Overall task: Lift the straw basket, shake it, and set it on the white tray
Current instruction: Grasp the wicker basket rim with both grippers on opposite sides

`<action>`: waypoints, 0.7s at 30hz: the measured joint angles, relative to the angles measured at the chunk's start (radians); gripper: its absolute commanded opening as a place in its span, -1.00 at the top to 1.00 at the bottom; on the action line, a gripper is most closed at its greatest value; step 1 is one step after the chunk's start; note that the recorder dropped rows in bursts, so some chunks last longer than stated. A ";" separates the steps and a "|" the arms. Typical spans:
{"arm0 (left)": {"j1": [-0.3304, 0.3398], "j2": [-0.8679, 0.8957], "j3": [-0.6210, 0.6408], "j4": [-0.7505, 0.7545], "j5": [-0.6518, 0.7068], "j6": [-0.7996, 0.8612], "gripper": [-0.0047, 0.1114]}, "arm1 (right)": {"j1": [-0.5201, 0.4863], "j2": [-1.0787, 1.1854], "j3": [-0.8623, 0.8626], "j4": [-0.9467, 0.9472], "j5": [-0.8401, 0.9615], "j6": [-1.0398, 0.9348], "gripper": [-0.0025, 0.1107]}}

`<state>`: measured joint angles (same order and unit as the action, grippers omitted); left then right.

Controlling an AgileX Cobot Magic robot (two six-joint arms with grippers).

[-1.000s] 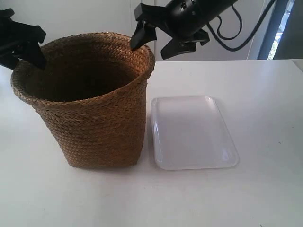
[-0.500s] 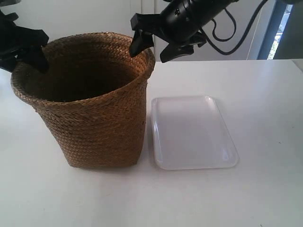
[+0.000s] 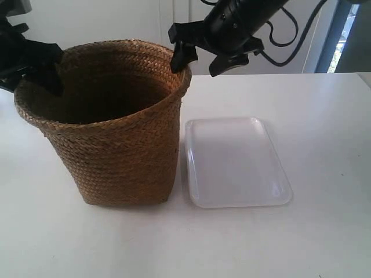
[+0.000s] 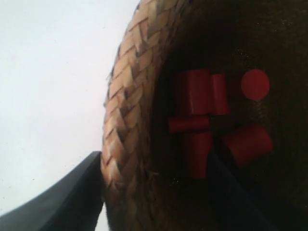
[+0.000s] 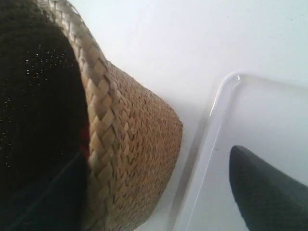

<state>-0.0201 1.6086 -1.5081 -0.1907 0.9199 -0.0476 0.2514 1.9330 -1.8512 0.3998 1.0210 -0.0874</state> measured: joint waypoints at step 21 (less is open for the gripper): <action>0.000 0.032 0.000 -0.028 0.023 0.023 -0.19 | 0.050 0.066 -0.051 -0.023 0.019 0.043 -0.32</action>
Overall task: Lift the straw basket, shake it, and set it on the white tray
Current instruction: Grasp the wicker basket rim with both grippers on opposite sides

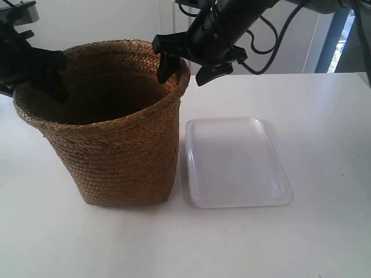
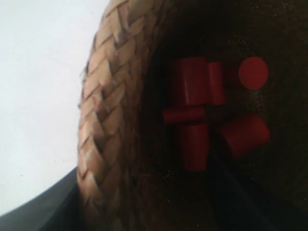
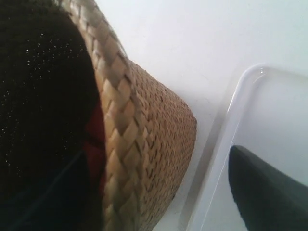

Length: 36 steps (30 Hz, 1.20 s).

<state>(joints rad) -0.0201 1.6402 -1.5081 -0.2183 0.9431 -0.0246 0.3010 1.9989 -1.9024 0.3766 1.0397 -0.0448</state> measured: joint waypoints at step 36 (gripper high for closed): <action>0.000 0.001 0.000 -0.040 -0.033 -0.020 0.92 | 0.057 -0.030 0.014 -0.132 -0.001 0.045 0.96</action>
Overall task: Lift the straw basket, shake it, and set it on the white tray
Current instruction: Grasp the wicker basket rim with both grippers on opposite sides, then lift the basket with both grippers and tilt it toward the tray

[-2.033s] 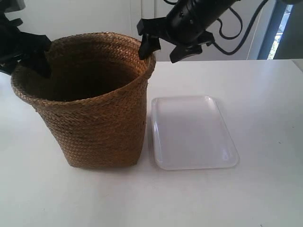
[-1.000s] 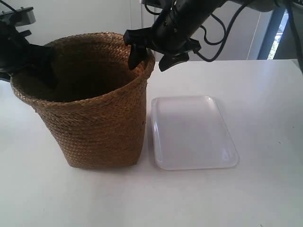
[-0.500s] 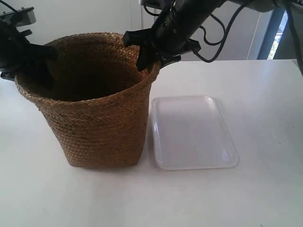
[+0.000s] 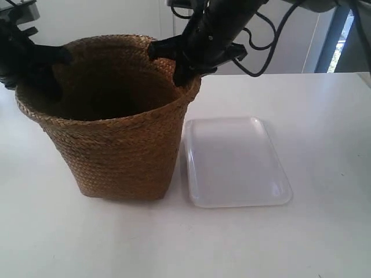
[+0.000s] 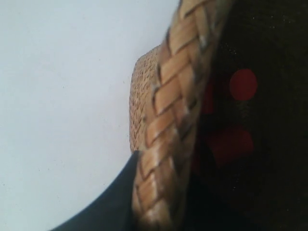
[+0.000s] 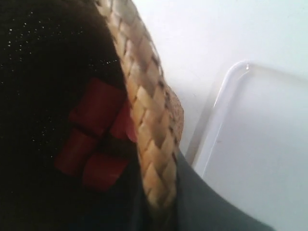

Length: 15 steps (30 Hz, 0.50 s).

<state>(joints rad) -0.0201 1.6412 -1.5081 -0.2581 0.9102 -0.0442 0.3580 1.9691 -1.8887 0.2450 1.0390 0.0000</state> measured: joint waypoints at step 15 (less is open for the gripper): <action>-0.098 -0.390 0.393 -0.090 -0.345 0.044 0.92 | 0.121 -0.423 0.539 -0.088 -0.396 0.013 0.96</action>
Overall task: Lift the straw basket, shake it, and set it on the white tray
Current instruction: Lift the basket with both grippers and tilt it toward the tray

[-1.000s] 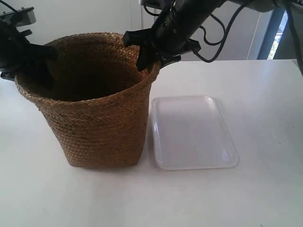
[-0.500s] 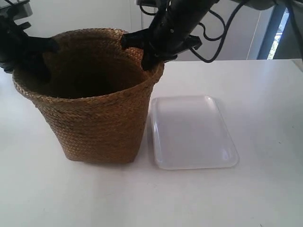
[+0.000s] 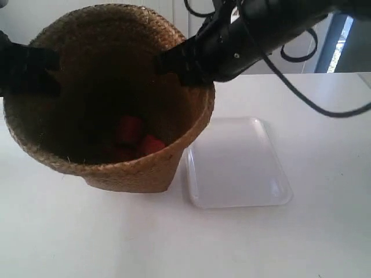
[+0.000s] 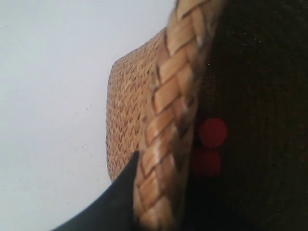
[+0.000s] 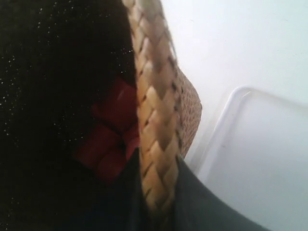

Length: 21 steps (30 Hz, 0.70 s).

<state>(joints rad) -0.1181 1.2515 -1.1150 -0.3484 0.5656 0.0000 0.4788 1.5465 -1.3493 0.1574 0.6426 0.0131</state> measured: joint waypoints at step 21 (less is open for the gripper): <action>-0.025 -0.144 0.149 0.050 -0.145 0.063 0.92 | 0.069 -0.150 0.289 -0.192 -0.301 0.191 0.96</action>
<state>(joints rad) -0.1432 1.1078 -0.9660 -0.2989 0.4202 0.0629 0.5473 1.3963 -1.0607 -0.0344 0.3416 0.2039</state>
